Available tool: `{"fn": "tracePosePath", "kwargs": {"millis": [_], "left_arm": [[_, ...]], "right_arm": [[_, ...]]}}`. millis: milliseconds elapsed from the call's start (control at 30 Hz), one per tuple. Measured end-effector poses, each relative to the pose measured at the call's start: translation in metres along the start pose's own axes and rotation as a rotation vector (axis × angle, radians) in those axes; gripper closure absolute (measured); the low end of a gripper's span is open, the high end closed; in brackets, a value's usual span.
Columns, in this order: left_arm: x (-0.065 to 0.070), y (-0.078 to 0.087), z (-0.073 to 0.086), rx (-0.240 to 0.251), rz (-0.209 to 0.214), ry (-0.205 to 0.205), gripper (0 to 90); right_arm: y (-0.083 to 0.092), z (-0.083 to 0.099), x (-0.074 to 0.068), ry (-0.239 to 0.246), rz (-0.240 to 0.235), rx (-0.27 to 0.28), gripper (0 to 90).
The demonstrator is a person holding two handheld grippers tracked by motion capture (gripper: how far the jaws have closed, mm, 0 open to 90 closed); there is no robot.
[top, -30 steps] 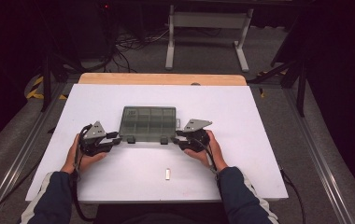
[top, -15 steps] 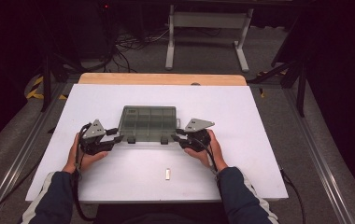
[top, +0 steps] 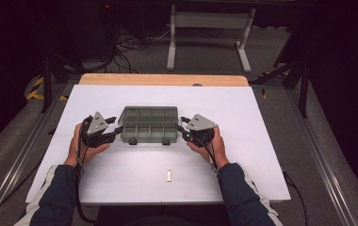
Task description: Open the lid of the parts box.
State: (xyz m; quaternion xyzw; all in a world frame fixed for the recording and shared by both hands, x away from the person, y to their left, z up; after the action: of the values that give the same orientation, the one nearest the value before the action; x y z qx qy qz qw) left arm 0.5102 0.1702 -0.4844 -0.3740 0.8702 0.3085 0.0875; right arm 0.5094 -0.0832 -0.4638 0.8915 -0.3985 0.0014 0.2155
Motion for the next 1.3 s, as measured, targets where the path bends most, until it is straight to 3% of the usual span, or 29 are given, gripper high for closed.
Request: {"fn": "tracePosePath", "kwargs": {"millis": [267, 433, 800, 967, 1300], "left_arm": [[-0.018, -0.004, -0.011, 0.012, -0.027, -0.004, 54.9], [-0.029, -0.003, -0.023, 0.045, -0.030, 0.005, 61.1], [-0.044, -0.007, -0.040, 0.066, -0.018, 0.004, 76.0], [-0.052, -0.010, -0.048, 0.081, -0.009, 0.029, 78.4], [-0.061, -0.023, -0.051, 0.085, -0.002, 0.092, 78.8]], "right_arm": [[-0.004, -0.019, 0.011, 0.019, 0.029, 0.042, 58.9], [-0.006, -0.030, 0.017, 0.026, 0.031, 0.052, 59.2], [-0.011, -0.051, 0.030, 0.006, 0.010, 0.092, 70.9], [-0.015, -0.057, 0.036, -0.032, -0.003, 0.086, 78.1], [-0.029, -0.063, 0.046, -0.080, -0.003, 0.077, 79.8]]}}
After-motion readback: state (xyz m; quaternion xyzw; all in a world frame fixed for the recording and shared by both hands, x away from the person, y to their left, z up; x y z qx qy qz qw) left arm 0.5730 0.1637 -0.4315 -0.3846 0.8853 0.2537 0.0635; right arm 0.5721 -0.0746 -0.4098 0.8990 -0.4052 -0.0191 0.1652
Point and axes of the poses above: each handheld gripper's, and its own axes: y roughly backward along the jaws, z roughly out of its underside, x roughly to its right, the point moved 10 cm from there along -y, roughly forward along the jaws, and after that the axes turned 9 degrees about -y, right-handed, at the moved point
